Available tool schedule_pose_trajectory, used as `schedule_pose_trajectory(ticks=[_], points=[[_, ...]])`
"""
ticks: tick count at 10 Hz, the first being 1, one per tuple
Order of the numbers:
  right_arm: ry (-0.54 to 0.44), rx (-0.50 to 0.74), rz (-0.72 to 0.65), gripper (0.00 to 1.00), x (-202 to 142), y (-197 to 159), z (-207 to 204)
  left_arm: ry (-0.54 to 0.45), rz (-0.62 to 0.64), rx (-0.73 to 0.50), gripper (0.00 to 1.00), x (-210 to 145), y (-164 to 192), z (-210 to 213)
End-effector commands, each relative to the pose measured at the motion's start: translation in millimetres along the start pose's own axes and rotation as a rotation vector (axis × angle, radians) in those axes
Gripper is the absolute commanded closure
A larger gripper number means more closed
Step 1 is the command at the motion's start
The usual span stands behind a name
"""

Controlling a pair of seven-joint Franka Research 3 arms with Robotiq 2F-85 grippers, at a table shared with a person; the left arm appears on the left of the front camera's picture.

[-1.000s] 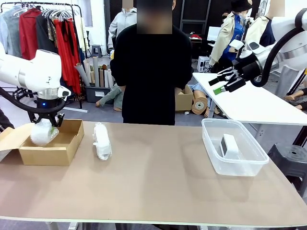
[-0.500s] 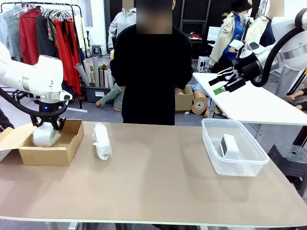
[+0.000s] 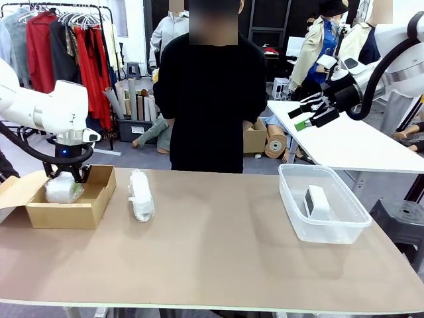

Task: Separate and place wrapped and unwrapped clocks.
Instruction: If the picked Digital clock is wrapped, place it in the Package Box ; if not, place it in the Organizing box.

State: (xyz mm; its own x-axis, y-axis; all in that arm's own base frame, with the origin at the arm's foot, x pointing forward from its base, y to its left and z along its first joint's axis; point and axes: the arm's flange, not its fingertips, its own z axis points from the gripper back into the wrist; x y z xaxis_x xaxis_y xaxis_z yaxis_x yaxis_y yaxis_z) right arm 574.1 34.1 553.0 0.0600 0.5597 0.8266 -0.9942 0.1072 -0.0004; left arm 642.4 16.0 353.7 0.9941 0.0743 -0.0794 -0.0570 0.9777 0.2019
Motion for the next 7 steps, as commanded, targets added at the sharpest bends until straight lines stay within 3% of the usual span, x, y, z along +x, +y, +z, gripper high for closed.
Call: schedule_pose_trajectory(ticks=[1, 4, 5, 7], points=[[-0.001, -0.005, 0.003, 0.0, 1.8, 0.1, 0.9, 0.014, -0.017, -0.012, 1.0, 5.8, 7.2, 4.1], [-0.001, -0.005, 0.003, 0.0, 1.8, 0.1, 0.9, 0.023, -0.029, -0.014, 1.0, 4.8, 6.3, 2.7], [-0.001, -0.005, 0.003, 0.0, 1.8, 0.1, 0.9, 0.027, -0.031, -0.017, 0.9, 4.3, 6.2, 2.1], [-0.001, -0.005, 0.003, 0.0, 1.8, 0.1, 0.9, 0.032, -0.033, -0.014, 0.52, 3.3, 6.9, 1.7]])
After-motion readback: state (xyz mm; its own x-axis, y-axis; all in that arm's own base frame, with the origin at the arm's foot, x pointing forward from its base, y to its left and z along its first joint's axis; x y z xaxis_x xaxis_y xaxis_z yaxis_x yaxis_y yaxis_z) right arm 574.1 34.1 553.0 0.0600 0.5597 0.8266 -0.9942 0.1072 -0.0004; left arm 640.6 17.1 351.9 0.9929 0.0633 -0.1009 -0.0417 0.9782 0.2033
